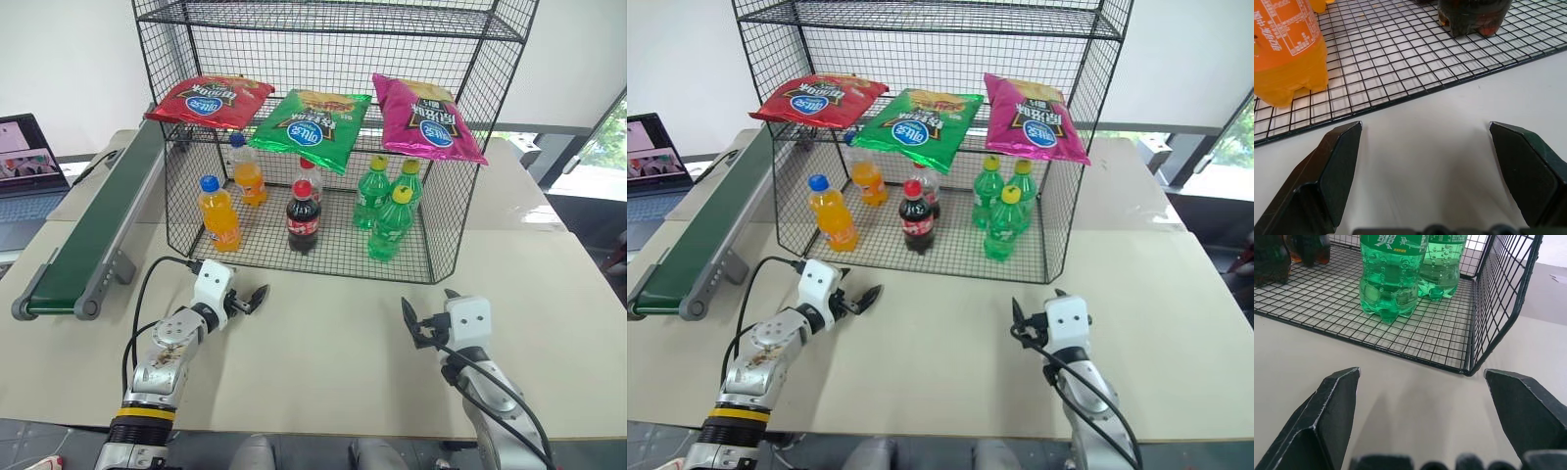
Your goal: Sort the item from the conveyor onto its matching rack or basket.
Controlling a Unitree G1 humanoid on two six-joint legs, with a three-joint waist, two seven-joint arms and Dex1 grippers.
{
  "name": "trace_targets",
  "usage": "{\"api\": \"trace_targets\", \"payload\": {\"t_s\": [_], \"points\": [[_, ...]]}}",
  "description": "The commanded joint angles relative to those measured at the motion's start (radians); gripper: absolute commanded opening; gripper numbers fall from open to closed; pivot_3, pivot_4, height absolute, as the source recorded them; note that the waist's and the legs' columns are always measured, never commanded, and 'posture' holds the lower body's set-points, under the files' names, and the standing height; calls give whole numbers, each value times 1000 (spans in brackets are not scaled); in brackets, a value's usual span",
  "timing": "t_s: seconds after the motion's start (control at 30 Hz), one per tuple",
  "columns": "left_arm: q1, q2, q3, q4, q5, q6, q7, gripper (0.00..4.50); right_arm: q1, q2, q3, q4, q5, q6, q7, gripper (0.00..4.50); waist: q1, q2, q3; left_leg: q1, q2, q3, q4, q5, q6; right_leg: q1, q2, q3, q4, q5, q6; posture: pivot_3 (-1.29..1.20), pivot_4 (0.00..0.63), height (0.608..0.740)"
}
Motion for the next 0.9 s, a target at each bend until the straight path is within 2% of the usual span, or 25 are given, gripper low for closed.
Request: {"api": "trace_targets", "payload": {"t_s": [0.03, 0.23, 0.43, 0.9], "points": [[34, 17, 26, -74, 3, 0, 15, 4433, 7, -26, -19, -60, 7, -27, 21, 4500, 0, 0, 0, 0, 0, 0, 0, 0, 0, 0, 0, 0, 0, 0, 0, 0, 150, 740], [106, 18, 73, -143, -63, 17, -12, 4433, 18, -63, -19, -85, 5, -26, 46, 4500, -1, 2, -1, 0, 0, -1, 0, 0, 0, 0, 0, -2, 1, -1, -1, 0, 150, 740], [114, 24, 53, -151, -17, 11, 11, 4433, 26, -61, -16, -89, 0, -24, 45, 4500, 1, 2, -1, 0, 0, -1, 1, 0, -1, 0, 0, -2, 1, -1, -1, 0, 150, 740], [93, 26, 56, -136, -18, -1, -18, 4433, 22, -57, -2, -88, -8, -25, 43, 4500, 0, 2, -1, 0, 0, -2, 1, 0, 0, 0, 0, -3, 1, -1, -1, 0, 150, 740]]}}
